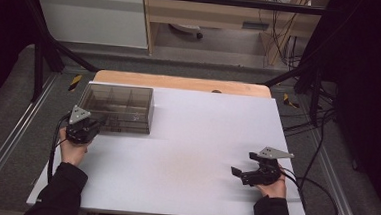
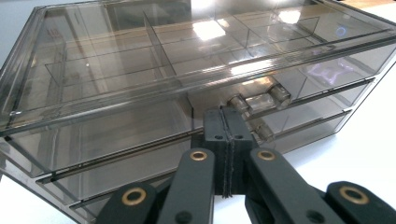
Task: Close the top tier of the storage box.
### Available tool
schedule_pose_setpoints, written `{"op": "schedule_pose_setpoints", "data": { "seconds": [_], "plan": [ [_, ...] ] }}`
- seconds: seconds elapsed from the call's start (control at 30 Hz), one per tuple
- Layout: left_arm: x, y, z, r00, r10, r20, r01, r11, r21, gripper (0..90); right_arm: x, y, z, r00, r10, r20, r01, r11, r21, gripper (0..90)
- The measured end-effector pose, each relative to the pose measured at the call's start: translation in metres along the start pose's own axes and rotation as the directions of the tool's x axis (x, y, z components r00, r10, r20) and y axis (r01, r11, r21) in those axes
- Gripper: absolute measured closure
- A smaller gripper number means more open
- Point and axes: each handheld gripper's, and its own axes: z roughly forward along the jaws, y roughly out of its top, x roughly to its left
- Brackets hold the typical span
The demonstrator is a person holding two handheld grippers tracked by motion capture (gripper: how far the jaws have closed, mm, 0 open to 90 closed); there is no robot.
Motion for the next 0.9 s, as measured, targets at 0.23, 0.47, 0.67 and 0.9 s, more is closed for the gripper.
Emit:
{"op": "schedule_pose_setpoints", "data": {
  "seconds": [0.23,0.47,0.67,0.9],
  "plan": [
    [0.001,-0.003,-0.005,1.0,-0.004,0.008,0.004,0.9998,0.017,89.5,0.0,0.0,-0.001,1.0,-0.002,0.001,0.002,1.0,-0.006,0.1],
    [-0.001,-0.01,-0.013,0.9987,0.0,0.051,-0.002,0.9996,0.029,82.2,0.0,0.0,-0.001,1.0,-0.002,0.0,0.002,1.0,-0.003,0.1],
    [-0.005,-0.019,-0.02,0.995,-0.004,0.1,0.0,0.999,0.045,69.6,0.001,0.0,-0.001,1.0,0.001,-0.001,-0.001,1.0,-0.005,0.1],
    [-0.009,-0.031,-0.028,0.9915,0.007,0.13,-0.016,0.9977,0.067,44.5,0.001,0.0,-0.001,1.0,-0.001,-0.002,0.001,1.0,-0.006,0.1]
  ]
}}
